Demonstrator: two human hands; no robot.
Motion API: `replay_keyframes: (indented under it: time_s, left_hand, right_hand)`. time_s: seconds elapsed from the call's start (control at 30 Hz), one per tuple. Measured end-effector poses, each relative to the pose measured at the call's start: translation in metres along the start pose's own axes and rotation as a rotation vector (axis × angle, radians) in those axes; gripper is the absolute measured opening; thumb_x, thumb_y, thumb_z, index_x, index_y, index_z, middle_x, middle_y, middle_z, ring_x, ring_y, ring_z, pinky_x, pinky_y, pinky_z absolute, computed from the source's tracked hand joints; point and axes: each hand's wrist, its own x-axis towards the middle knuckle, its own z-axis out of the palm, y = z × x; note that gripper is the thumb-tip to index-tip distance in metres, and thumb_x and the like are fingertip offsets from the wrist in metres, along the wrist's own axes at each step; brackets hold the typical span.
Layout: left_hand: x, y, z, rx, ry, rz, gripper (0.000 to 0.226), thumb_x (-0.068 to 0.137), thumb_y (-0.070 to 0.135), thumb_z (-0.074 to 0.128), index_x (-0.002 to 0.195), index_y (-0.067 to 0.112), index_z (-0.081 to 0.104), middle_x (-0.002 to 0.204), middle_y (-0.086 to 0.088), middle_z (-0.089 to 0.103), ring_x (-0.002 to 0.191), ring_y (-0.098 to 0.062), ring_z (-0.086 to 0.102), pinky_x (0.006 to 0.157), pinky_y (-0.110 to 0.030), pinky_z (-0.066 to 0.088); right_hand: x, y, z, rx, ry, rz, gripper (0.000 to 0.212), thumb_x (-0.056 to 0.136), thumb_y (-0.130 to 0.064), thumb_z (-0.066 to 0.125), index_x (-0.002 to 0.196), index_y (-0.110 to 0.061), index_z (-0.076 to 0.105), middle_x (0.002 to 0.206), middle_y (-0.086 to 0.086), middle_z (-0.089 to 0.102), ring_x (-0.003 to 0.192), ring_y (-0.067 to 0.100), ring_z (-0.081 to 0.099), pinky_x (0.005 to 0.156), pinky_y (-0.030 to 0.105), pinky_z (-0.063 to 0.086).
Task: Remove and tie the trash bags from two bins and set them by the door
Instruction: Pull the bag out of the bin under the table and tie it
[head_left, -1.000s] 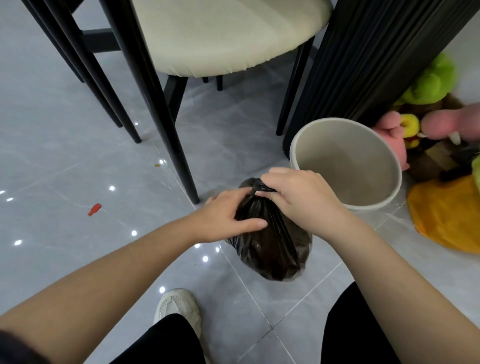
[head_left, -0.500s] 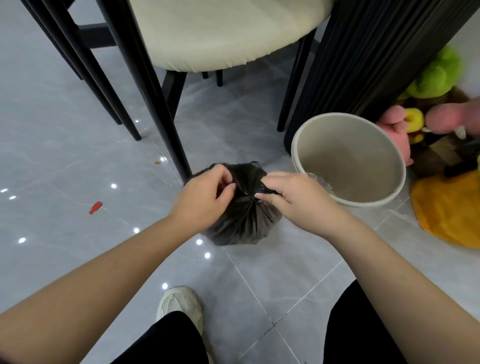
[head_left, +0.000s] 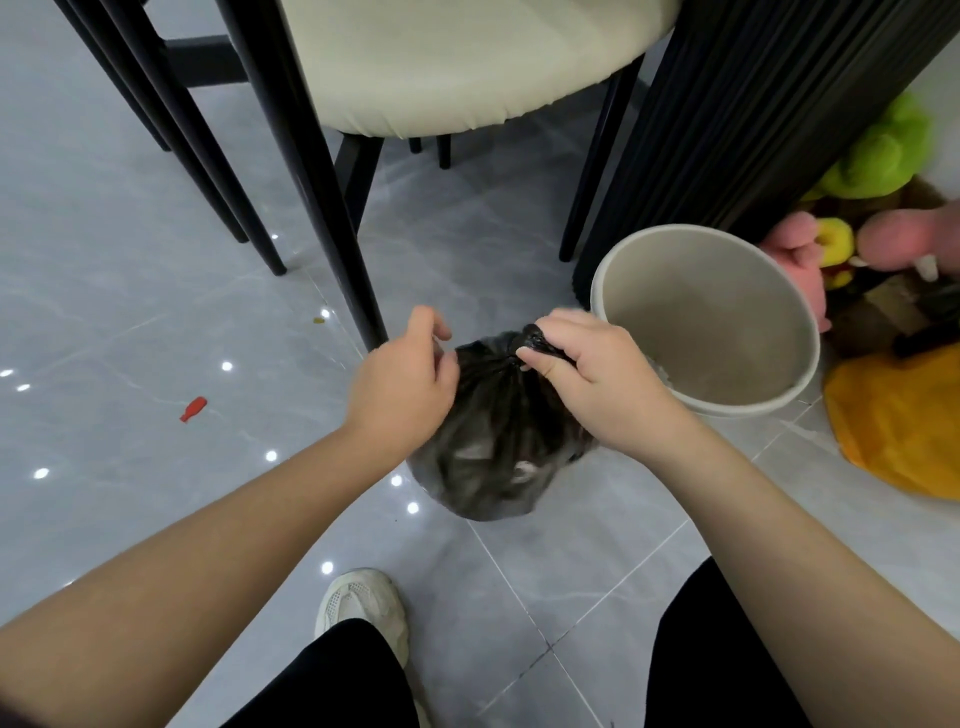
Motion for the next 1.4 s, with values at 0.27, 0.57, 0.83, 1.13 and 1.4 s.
replay_keyframes:
  time_s: [0.27, 0.57, 0.83, 1.13, 1.4]
  left_hand:
    - [0.002, -0.012, 0.006, 0.205, -0.202, 0.167, 0.055, 0.073, 0.030, 0.063, 0.125, 0.022, 0.046, 0.125, 0.000, 0.052, 0.120, -0.025, 0.047, 0.099, -0.043, 0.039]
    - [-0.002, -0.002, 0.004, 0.045, -0.181, 0.191, 0.059, 0.077, 0.057, 0.052, 0.125, 0.023, 0.048, 0.125, 0.004, 0.056, 0.117, -0.016, 0.051, 0.098, -0.039, 0.043]
    - [-0.002, -0.007, 0.015, 0.040, 0.000, 0.090, 0.037, 0.092, 0.026, 0.049, 0.128, 0.018, 0.044, 0.127, 0.000, 0.051, 0.104, -0.024, 0.059, 0.082, -0.038, 0.049]
    - [0.007, -0.012, 0.010, 0.103, -0.112, 0.262, 0.037, 0.083, 0.012, 0.055, 0.120, 0.017, 0.052, 0.119, -0.002, 0.057, 0.111, -0.026, 0.055, 0.092, -0.043, 0.047]
    - [0.002, -0.004, 0.009, 0.140, -0.256, 0.270, 0.058, 0.075, 0.044, 0.066, 0.126, 0.025, 0.046, 0.129, 0.006, 0.051, 0.120, -0.016, 0.048, 0.098, -0.039, 0.044]
  right_hand:
    - [-0.002, 0.004, 0.004, 0.131, -0.113, 0.100, 0.028, 0.096, -0.027, 0.048, 0.075, -0.008, 0.051, 0.083, -0.002, 0.056, 0.065, 0.014, 0.067, 0.068, 0.044, 0.051]
    - [0.000, 0.010, 0.003, 0.067, -0.105, 0.032, 0.024, 0.094, -0.027, 0.052, 0.081, -0.011, 0.065, 0.102, -0.004, 0.063, 0.094, 0.014, 0.058, 0.087, 0.036, 0.046]
    - [-0.001, 0.009, 0.004, 0.052, -0.070, 0.009, 0.027, 0.094, -0.030, 0.049, 0.071, -0.016, 0.054, 0.087, -0.005, 0.058, 0.081, 0.013, 0.054, 0.076, 0.035, 0.045]
    - [-0.008, 0.012, 0.005, 0.180, -0.094, 0.122, 0.028, 0.096, -0.027, 0.049, 0.071, -0.014, 0.048, 0.060, 0.003, 0.057, 0.053, 0.016, 0.053, 0.063, 0.037, 0.046]
    - [-0.005, 0.019, 0.006, 0.192, -0.059, 0.120, 0.024, 0.095, -0.025, 0.051, 0.077, -0.011, 0.058, 0.075, -0.001, 0.065, 0.074, 0.017, 0.063, 0.074, 0.038, 0.051]
